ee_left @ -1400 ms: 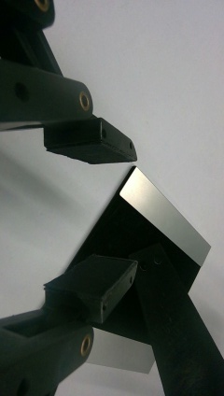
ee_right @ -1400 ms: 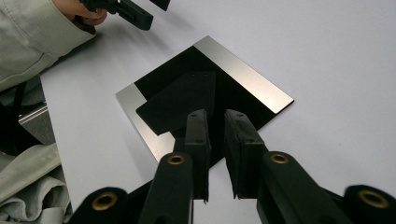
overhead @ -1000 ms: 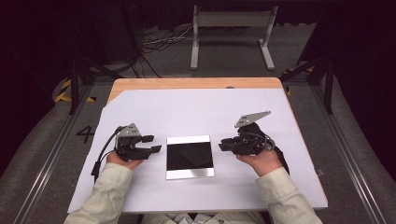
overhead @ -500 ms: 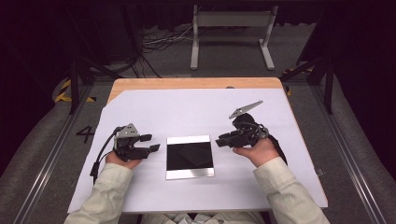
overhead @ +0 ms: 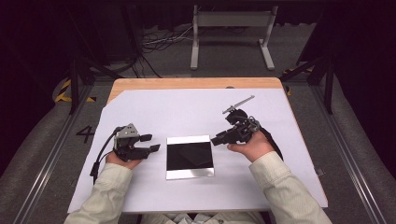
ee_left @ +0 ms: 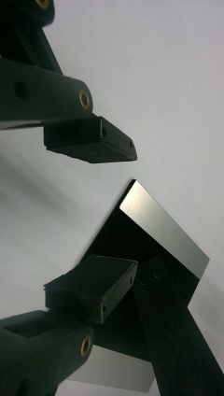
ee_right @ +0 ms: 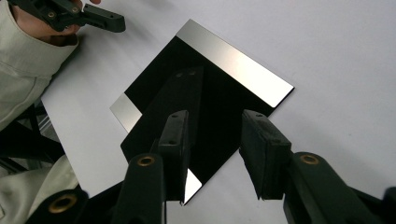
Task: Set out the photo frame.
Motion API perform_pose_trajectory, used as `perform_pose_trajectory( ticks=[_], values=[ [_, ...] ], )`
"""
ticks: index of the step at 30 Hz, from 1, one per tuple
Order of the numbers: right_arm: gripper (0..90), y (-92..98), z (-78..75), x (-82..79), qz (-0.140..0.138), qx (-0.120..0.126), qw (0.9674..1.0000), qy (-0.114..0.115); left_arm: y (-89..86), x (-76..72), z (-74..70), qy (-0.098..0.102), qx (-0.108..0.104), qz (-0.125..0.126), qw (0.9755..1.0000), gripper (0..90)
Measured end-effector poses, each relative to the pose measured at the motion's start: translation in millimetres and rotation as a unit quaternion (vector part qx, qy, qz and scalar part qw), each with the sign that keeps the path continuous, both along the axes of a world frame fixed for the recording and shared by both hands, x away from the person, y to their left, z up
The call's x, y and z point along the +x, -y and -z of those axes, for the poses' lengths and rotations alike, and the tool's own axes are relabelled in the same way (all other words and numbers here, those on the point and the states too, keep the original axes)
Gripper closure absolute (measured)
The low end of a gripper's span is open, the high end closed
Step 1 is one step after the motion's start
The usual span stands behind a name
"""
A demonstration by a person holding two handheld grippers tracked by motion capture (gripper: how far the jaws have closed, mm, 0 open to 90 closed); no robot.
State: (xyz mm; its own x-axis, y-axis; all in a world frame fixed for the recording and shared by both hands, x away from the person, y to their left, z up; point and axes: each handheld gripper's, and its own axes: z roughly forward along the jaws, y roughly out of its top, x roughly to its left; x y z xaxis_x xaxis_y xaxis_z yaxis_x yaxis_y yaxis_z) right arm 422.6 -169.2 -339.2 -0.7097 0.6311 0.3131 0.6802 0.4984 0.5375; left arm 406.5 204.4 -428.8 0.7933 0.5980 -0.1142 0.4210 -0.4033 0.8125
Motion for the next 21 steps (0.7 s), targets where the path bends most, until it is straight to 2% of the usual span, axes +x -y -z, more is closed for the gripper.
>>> perform_pose_trajectory(
  ticks=[6,7,16,21],
  values=[
    [59.0,-2.0,1.4,4.5,0.010,0.008,0.9996,-0.026,0.2,0.3,0.1,0.001,0.002,0.003,1.0000,42.1],
    [58.2,-2.3,1.7,6.5,0.015,0.014,0.9990,-0.038,0.3,0.3,0.1,0.002,0.002,0.003,1.0000,42.1],
    [56.2,-2.0,4.7,12.9,0.023,0.032,0.9971,-0.066,0.2,0.5,0.2,0.003,0.003,0.003,1.0000,41.7],
    [55.4,-1.9,6.9,15.3,0.029,0.049,0.9950,-0.082,0.1,0.4,0.0,0.002,0.002,0.003,1.0000,41.7]
  ],
)
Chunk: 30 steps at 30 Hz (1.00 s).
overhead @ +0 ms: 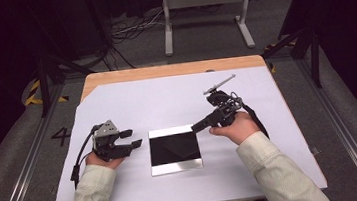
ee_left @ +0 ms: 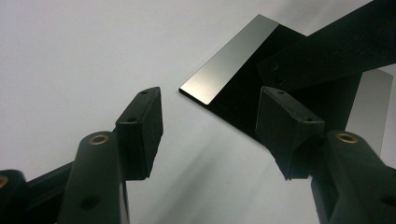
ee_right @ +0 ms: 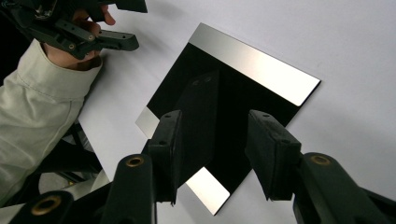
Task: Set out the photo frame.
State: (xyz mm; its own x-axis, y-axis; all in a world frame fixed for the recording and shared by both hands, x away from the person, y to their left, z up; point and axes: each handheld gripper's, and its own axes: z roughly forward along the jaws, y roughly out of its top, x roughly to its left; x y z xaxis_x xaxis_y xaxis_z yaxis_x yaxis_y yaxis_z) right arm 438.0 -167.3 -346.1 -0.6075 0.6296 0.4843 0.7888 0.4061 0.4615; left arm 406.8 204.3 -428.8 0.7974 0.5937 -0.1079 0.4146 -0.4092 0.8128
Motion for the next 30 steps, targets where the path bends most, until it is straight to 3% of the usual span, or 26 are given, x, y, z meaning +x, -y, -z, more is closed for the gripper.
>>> perform_pose_trajectory(
  ticks=[1,8,23,30],
  values=[
    [55.4,0.5,2.9,1.2,0.000,0.017,0.9998,-0.011,0.1,-0.2,-0.2,0.000,0.001,0.000,1.0000,41.7],
    [55.1,-0.7,14.6,3.0,0.000,0.046,0.9982,-0.040,0.1,0.0,-0.3,0.001,0.002,0.000,1.0000,41.7],
    [52.5,-6.9,35.0,6.3,0.003,0.057,0.9953,-0.079,0.7,-0.4,0.0,0.001,0.001,-0.001,1.0000,41.6],
    [51.6,-10.0,42.3,8.7,0.003,0.051,0.9942,-0.094,0.9,-0.3,0.3,-0.002,0.002,0.000,1.0000,41.6]
  ],
)
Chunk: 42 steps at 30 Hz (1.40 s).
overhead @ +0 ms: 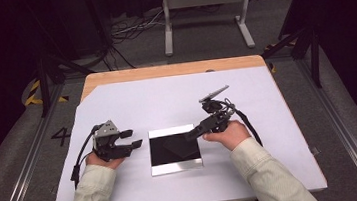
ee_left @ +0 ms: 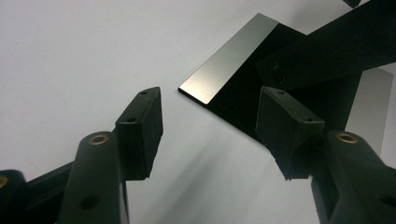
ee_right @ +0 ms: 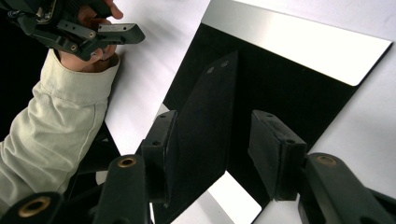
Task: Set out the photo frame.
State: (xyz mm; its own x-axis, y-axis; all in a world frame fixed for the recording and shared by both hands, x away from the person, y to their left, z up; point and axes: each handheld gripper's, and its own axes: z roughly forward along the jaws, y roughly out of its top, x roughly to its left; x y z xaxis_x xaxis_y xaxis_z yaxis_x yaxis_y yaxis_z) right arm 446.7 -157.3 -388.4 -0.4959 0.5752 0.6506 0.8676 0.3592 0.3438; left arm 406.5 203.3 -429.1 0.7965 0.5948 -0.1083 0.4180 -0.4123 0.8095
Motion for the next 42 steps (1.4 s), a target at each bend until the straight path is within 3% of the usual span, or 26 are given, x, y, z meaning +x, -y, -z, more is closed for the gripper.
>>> perform_pose_trajectory(
  ticks=[21,34,42],
  values=[
    [49.6,-15.7,16.8,-0.7,-0.026,-0.006,0.9987,-0.044,0.8,-1.1,-0.3,0.002,-0.001,0.001,1.0000,41.6],
    [52.1,-25.8,21.5,-2.0,-0.044,-0.009,0.9975,-0.054,1.1,-2.0,-1.2,0.006,0.000,0.000,1.0000,41.7],
    [54.4,-25.7,20.5,-2.4,-0.042,-0.009,0.9976,-0.055,1.1,-1.9,-1.1,0.007,0.000,-0.001,1.0000,41.6]
  ],
)
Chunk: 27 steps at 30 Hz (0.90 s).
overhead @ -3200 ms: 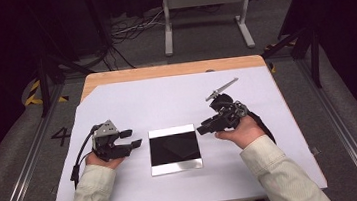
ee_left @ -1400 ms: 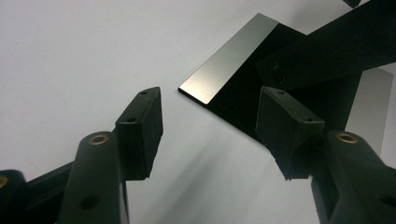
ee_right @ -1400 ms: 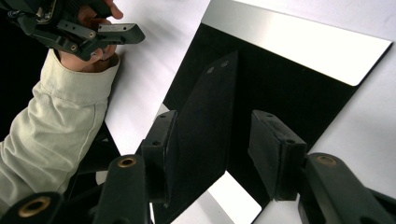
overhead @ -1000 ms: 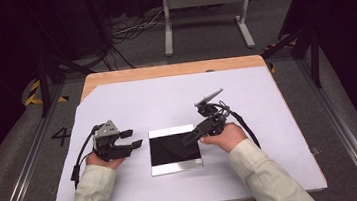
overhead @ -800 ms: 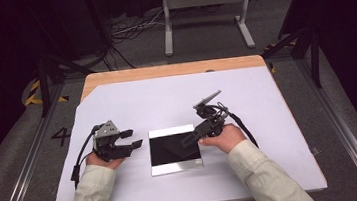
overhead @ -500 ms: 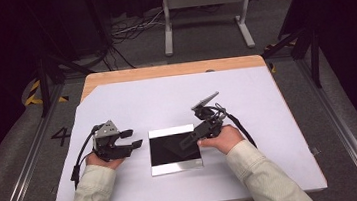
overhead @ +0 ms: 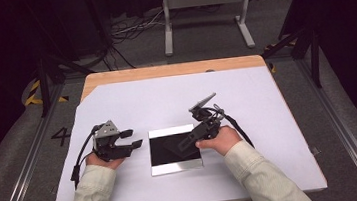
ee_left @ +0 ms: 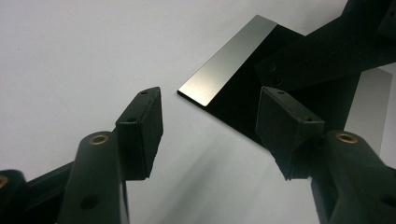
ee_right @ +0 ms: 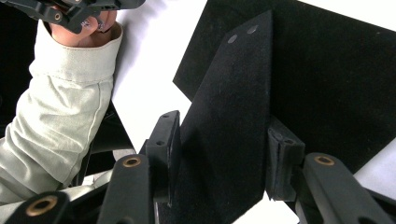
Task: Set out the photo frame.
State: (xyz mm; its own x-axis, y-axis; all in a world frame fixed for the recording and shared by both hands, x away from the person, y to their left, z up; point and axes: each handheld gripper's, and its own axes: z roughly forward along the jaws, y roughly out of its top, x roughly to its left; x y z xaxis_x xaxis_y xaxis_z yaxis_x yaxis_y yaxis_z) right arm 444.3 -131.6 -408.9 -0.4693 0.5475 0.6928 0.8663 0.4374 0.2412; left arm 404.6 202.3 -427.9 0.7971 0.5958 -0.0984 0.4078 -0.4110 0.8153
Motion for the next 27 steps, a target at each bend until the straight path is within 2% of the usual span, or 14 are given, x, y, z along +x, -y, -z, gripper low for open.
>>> perform_pose_trajectory(
  ticks=[8,17,24,27],
  values=[
    [59.4,1.4,-2.4,-2.4,-0.002,-0.004,1.0000,0.002,-0.2,0.0,-0.1,0.000,0.001,0.000,1.0000,41.7],
    [67.2,3.6,-13.1,-12.9,-0.028,-0.006,0.9995,0.008,0.0,-0.2,-0.4,0.002,0.001,0.000,1.0000,41.7],
    [73.3,3.8,-22.9,-25.9,-0.063,-0.014,0.9977,0.022,-0.9,0.6,-0.1,0.002,-0.001,0.001,1.0000,41.6],
    [74.8,3.7,-24.5,-29.5,-0.065,-0.014,0.9976,0.022,-1.6,1.0,-0.2,0.001,-0.003,0.002,1.0000,41.6]
  ],
)
